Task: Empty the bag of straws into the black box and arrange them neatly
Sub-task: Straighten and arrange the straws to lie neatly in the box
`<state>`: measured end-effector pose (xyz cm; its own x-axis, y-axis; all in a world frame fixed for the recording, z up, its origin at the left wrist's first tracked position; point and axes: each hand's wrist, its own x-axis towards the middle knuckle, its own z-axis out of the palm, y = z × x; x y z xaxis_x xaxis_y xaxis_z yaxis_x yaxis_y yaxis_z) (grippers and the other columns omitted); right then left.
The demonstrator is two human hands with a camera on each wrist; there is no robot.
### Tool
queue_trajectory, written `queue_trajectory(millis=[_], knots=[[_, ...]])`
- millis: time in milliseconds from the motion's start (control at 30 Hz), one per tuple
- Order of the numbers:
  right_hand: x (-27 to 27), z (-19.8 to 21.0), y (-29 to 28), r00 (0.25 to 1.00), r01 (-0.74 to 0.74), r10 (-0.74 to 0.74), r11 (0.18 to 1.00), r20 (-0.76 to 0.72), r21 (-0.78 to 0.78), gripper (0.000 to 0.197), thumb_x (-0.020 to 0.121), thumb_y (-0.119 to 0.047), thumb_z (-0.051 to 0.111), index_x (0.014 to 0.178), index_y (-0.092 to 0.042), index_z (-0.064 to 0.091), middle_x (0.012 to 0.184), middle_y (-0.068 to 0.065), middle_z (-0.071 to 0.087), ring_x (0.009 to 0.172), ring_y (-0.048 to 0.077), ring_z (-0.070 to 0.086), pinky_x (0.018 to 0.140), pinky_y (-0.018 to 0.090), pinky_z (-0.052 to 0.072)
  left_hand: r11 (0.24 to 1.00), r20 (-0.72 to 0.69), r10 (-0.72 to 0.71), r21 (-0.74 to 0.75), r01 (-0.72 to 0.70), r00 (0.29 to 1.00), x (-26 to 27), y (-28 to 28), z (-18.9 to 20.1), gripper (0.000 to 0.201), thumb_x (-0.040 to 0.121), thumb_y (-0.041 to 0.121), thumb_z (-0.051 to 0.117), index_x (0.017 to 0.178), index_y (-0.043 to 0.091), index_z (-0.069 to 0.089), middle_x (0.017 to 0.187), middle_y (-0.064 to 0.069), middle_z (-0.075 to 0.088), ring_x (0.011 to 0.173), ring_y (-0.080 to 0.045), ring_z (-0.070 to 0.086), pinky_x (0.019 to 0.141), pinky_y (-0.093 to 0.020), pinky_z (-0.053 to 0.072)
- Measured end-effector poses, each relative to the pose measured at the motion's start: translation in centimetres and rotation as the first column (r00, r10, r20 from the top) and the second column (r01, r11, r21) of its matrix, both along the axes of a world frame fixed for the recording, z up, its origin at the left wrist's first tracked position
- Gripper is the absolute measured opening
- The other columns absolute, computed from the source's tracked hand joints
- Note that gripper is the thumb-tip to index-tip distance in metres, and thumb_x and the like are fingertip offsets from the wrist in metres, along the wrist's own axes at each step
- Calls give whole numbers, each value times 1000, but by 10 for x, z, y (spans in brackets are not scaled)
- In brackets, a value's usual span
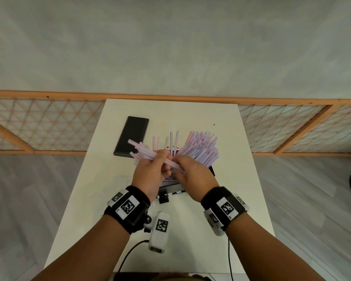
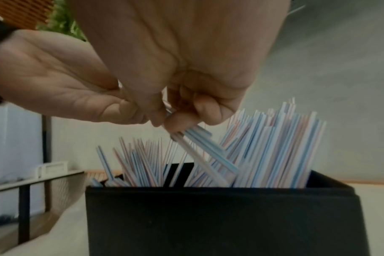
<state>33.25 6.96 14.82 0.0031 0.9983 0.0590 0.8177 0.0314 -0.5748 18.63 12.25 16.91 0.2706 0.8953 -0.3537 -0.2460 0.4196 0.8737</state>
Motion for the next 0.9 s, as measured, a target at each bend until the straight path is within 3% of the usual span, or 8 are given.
queue_trajectory(millis=[100, 233, 367, 500, 633, 767, 833, 900], knots=[[3, -15, 9, 970, -51, 69, 995, 231, -80, 15, 102, -26, 49, 113, -27, 58, 97, -1, 62, 80, 22, 61, 67, 38, 53, 995, -18, 34, -96, -36, 999, -10, -2, -15, 16, 100, 18, 63, 102, 3, 69, 72, -7, 60, 62, -12, 56, 60, -24, 51], [19, -25, 10, 922, -43, 127, 973, 366, -229, 21, 95, -11, 51, 110, -21, 61, 101, 2, 63, 85, 26, 64, 68, 35, 50, 996, -264, 76, -24, -85, 961, -33, 4, -31, 9, 96, 14, 68, 101, 7, 66, 73, -9, 61, 61, -17, 56, 59, -30, 51], [27, -26, 14, 932, 8, 95, 960, 349, -280, 16, 95, -16, 53, 108, -17, 63, 103, 5, 63, 90, 27, 65, 74, 37, 55, 994, -497, 84, 99, -40, 864, -46, 3, -39, 30, 88, 23, 77, 113, 22, 60, 94, 0, 72, 71, -17, 70, 74, -39, 61], [13, -23, 14, 964, -118, 167, 966, 207, -229, 22, 100, -36, 51, 111, -22, 64, 103, -1, 63, 88, 20, 62, 76, 38, 55, 960, -608, 15, 230, 158, 793, -44, -1, -38, 12, 92, 24, 71, 100, 28, 64, 103, 8, 69, 86, -18, 71, 78, -34, 59], [1, -29, 14, 926, -198, 295, 910, 237, -363, 41, 106, -48, 33, 110, -22, 65, 98, 1, 62, 85, 20, 58, 76, 37, 51, 856, -783, -3, 320, 407, 622, -45, -2, -35, 14, 97, 29, 66, 111, 27, 64, 106, 15, 64, 91, -2, 64, 79, -21, 53], [3, -29, 19, 862, -180, 353, 885, 364, -430, 52, 108, -45, 26, 96, -15, 67, 86, 4, 61, 73, 22, 56, 65, 34, 45, 667, -911, -14, 299, 682, 413, -50, -5, -37, 13, 97, 35, 62, 107, 32, 71, 99, 11, 63, 87, -7, 60, 80, -29, 54], [3, -27, 24, 848, -172, 347, 895, 401, -412, 46, 109, -38, 30, 89, -12, 63, 82, 3, 58, 70, 22, 53, 64, 34, 45, 593, -951, 24, 261, 761, 308, -50, -8, -41, 20, 98, 40, 55, 105, 32, 73, 98, 9, 63, 93, -13, 60, 79, -33, 54], [2, -29, 31, 875, -139, 270, 935, 402, -326, 30, 105, -29, 41, 93, -13, 63, 88, 3, 58, 73, 24, 56, 64, 36, 50, 551, -970, 83, 237, 800, 229, -50, -11, -47, 26, 99, 40, 51, 110, 30, 73, 105, 8, 64, 102, -16, 56, 85, -33, 53]])
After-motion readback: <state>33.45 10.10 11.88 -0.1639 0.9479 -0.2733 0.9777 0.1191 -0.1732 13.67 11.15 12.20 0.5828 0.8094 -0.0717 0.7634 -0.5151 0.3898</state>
